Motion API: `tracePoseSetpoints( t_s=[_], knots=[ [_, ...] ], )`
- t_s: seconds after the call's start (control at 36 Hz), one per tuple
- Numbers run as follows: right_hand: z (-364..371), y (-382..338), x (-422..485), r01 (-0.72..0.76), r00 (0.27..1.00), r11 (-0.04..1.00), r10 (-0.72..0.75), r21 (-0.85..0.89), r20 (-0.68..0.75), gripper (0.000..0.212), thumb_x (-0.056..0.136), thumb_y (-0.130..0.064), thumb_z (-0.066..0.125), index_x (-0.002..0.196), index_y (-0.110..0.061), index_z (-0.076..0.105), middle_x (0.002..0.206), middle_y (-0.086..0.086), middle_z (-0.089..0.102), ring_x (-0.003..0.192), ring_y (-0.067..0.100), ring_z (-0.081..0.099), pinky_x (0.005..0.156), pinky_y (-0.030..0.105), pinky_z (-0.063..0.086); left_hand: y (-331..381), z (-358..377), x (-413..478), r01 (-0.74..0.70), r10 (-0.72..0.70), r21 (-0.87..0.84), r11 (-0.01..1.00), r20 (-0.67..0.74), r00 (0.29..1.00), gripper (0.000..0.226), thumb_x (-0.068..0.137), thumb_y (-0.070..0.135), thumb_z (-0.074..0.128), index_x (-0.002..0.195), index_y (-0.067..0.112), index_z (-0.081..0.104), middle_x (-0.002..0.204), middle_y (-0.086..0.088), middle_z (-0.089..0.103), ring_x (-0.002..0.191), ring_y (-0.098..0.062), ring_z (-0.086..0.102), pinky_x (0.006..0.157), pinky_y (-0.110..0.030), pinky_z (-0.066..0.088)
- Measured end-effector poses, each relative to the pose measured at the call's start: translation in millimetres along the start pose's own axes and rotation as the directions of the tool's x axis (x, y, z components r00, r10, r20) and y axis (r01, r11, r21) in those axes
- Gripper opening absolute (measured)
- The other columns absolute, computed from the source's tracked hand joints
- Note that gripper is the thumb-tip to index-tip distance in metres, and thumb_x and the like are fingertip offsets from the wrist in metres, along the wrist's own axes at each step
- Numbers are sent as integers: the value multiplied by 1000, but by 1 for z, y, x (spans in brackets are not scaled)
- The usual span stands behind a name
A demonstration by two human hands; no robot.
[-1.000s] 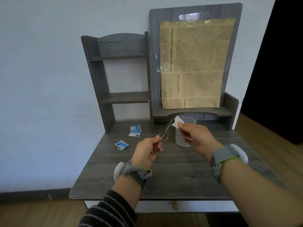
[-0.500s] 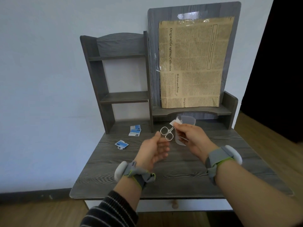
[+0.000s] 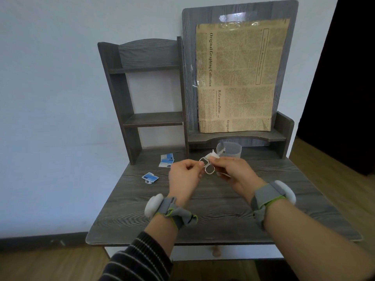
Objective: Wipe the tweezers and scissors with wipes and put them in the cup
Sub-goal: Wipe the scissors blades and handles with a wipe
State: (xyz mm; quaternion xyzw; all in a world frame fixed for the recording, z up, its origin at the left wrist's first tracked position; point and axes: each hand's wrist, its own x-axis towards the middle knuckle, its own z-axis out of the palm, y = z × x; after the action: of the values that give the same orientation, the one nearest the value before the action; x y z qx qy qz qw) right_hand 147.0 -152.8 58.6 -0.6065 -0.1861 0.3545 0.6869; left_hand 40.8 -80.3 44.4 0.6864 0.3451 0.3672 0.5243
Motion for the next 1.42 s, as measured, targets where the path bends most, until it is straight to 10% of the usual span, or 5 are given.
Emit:
tracePoseSetpoints(
  t_s=[0.58,0.75,1.0,1.22,1.42],
  knots=[
    [-20,-10,10,7,978,1000,-8,-9,-209,14,75,-15,74,81,-6,65,71,5,61,62,12,50,60,23,42,-7,-11,-3,106,-113,-153,982,-33,993,16,86,15,63,72,14,69,65,-3,62,62,-12,53,68,-30,49],
    [-9,-7,3,21,995,956,9,-293,103,9,76,-19,74,78,-10,71,71,1,67,67,9,56,72,26,42,-6,-7,0,89,-98,-175,981,-45,994,14,86,15,64,73,13,69,63,-1,62,59,-11,52,65,-28,49],
    [-6,-7,4,96,984,892,-18,-441,178,21,75,-21,75,88,-5,72,82,8,67,70,11,53,60,17,40,-7,-13,4,9,-11,78,997,27,1000,8,82,26,69,81,19,72,66,4,63,68,-13,58,76,-37,54],
    [-8,-18,3,146,973,816,-18,-559,228,11,72,-21,78,71,-11,72,45,-13,58,44,-4,51,48,6,37,5,-24,11,6,-35,142,990,199,979,9,86,19,64,77,20,67,70,0,61,62,-9,54,61,-24,48],
    [-1,-15,1,138,980,908,-68,-396,185,12,76,-11,74,84,-2,71,69,3,64,52,0,58,48,6,42,0,-12,6,87,-108,-219,972,-86,990,12,83,7,65,72,11,69,63,-2,60,57,-9,50,58,-21,45]
  ],
)
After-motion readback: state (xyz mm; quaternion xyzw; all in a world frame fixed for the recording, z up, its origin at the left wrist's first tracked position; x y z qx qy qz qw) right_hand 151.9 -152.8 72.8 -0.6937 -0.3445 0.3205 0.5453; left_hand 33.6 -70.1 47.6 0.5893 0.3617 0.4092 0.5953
